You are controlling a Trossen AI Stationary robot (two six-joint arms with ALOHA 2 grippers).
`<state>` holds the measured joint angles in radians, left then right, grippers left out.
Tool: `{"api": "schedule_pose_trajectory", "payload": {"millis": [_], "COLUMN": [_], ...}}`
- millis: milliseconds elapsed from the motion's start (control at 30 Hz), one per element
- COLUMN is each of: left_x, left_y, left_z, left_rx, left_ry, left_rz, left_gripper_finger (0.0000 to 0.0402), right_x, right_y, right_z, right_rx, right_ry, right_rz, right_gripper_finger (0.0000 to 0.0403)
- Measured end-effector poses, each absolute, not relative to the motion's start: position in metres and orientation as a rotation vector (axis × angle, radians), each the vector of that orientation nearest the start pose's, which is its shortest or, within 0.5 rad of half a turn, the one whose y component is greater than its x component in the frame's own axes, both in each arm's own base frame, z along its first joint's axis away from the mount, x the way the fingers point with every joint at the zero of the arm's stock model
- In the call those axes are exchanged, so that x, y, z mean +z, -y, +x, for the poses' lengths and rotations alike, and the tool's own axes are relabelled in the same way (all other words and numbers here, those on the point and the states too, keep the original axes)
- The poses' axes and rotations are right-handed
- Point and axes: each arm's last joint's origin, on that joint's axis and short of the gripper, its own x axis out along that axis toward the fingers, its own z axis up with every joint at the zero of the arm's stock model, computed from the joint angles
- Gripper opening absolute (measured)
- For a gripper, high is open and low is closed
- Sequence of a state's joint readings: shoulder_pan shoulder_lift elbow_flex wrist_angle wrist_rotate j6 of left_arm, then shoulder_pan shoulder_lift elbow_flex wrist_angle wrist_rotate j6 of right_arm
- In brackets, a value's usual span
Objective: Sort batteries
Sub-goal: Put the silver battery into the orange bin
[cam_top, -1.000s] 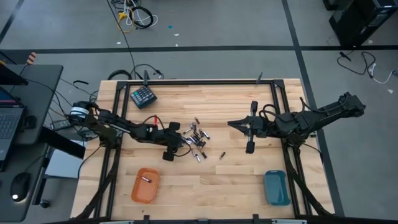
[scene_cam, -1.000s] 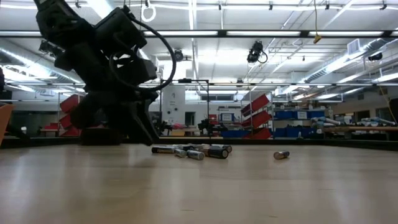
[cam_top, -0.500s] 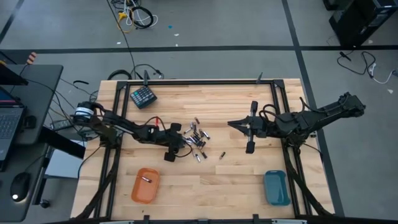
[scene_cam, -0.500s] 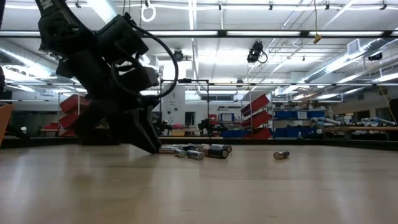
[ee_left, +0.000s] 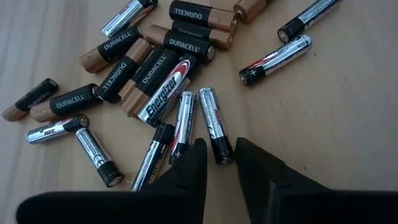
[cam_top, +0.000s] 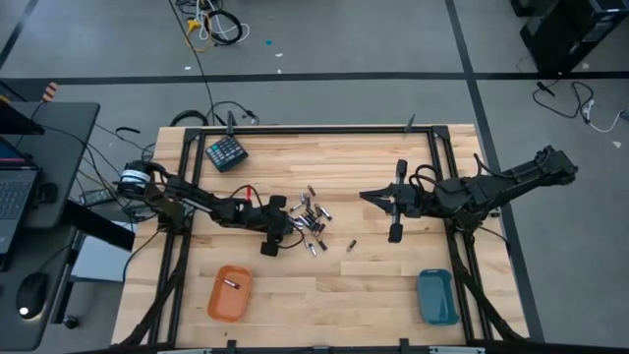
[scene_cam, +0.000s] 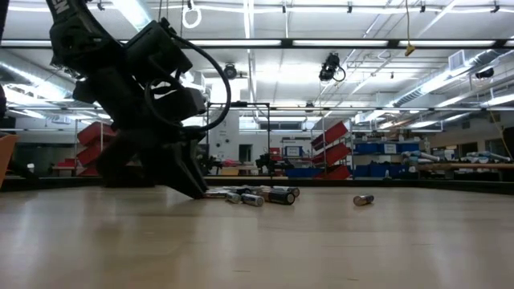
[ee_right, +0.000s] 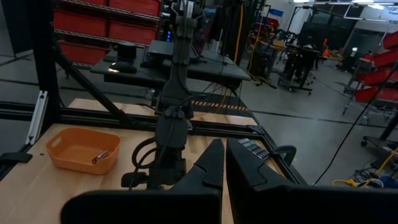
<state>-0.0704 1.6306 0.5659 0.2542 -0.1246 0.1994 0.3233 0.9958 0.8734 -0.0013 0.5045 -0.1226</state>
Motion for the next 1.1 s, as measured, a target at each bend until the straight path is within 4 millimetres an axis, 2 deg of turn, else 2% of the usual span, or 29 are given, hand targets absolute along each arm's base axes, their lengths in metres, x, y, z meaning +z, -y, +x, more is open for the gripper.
{"api": "schedule_pose_trajectory", "payload": {"millis": [233,367,900,1100], "left_x": [0.1116,0.112,0.1108,0.1112], "left_y": [0.0155,0.0151,0.0158,0.0166], "left_z": [0.2725,0.2729,0.2721,0.2722], "left_rx": [-0.005,0.006,0.017,0.003], "left_ry": [-0.821,-0.819,-0.821,-0.819], "left_rz": [0.227,0.223,0.17,0.143], "left_gripper_finger": [0.0015,0.0002,0.0001,0.0038], "right_x": [0.3431,0.3431,0.343,0.343], "right_y": [-0.0564,-0.0564,-0.0564,-0.0564], "right_z": [0.2124,0.2124,0.2124,0.2124], "right_rx": [-0.174,-0.174,-0.174,-0.174], "right_ry": [-0.125,-0.125,-0.126,-0.126], "right_rz": [-0.172,-0.172,-0.173,-0.173], "right_gripper_finger": [0.0007,0.0007,0.0007,0.0007]}}
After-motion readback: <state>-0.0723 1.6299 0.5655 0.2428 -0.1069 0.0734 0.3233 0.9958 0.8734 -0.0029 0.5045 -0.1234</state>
